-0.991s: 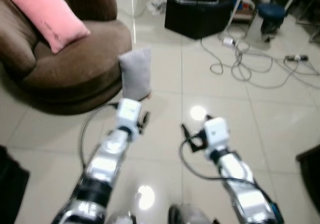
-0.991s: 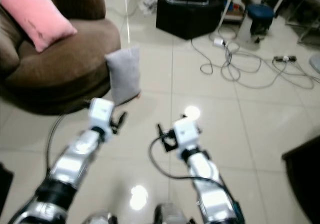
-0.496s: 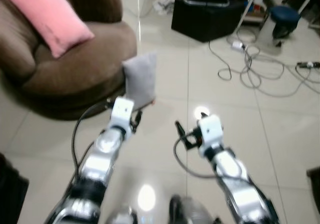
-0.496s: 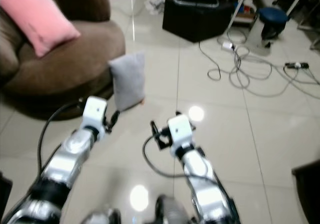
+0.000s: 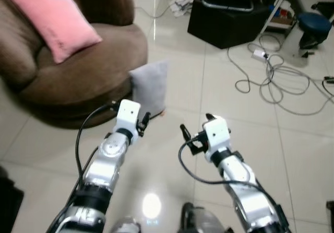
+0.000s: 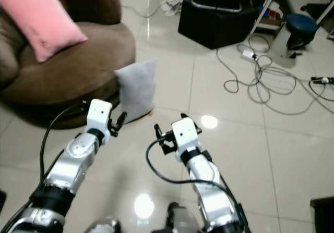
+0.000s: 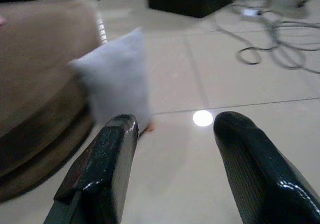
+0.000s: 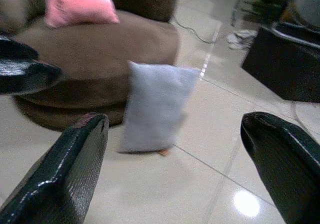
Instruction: Move the pillow to the sofa from floor
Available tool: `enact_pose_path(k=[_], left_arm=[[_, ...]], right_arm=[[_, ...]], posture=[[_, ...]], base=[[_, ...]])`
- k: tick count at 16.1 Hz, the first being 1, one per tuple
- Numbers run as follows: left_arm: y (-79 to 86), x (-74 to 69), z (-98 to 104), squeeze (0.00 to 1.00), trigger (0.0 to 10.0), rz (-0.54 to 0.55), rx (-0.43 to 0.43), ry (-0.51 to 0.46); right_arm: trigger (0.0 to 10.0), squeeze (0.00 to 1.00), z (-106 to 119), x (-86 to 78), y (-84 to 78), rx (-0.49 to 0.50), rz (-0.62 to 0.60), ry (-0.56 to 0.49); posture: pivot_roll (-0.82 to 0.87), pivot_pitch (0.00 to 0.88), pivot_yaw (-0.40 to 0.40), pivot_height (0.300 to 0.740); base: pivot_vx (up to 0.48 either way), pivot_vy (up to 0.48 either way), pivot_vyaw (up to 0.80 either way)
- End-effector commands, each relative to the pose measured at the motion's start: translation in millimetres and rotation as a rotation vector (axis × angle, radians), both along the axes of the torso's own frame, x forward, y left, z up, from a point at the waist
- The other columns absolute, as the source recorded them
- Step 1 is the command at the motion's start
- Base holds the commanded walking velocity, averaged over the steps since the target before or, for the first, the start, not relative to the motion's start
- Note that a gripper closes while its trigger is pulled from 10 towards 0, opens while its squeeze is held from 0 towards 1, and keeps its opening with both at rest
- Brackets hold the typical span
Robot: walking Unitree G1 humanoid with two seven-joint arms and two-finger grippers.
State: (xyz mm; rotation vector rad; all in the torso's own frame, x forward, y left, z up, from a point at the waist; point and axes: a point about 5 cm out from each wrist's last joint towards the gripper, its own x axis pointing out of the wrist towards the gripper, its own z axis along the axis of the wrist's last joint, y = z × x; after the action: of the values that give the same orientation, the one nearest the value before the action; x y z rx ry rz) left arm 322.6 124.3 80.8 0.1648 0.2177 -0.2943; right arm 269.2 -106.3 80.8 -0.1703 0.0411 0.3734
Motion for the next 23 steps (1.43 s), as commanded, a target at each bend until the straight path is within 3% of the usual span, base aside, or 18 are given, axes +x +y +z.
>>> enact_pose_path(k=[1, 3, 8, 23], left_arm=[[-0.1, -0.2, -0.6, 0.00, 10.0, -0.021, 0.029, -0.009], [4.1, 1.4, -0.4, 0.00, 10.0, -0.020, 0.079, -0.024], [3.1, -0.4, -5.9, 0.00, 10.0, -0.035, 0.070, 0.009], [1.3, 0.1, -11.9, 0.00, 10.0, -0.032, 0.125, 0.032]], right_arm=[[10.0, 0.00, 0.6, -0.4, -2.3, 0.007, -0.015, -0.010], [10.0, 0.00, 0.2, 0.3, -1.4, 0.006, -0.011, -0.012], [10.0, 0.00, -0.4, 0.2, 1.6, -0.004, 0.008, -0.022], [10.0, 0.00, -5.2, 1.4, 1.3, -0.014, -0.003, 0.030]], posture=[[0.08, 0.191, -0.051, 0.740], [0.08, 0.186, -0.050, 0.740], [0.09, 0.174, -0.050, 0.740], [0.07, 0.194, -0.047, 0.740]], base=[[0.274, -0.390, 0.00], [0.000, -0.414, 0.00], [0.381, -0.281, 0.00], [0.467, 0.000, 0.00]])
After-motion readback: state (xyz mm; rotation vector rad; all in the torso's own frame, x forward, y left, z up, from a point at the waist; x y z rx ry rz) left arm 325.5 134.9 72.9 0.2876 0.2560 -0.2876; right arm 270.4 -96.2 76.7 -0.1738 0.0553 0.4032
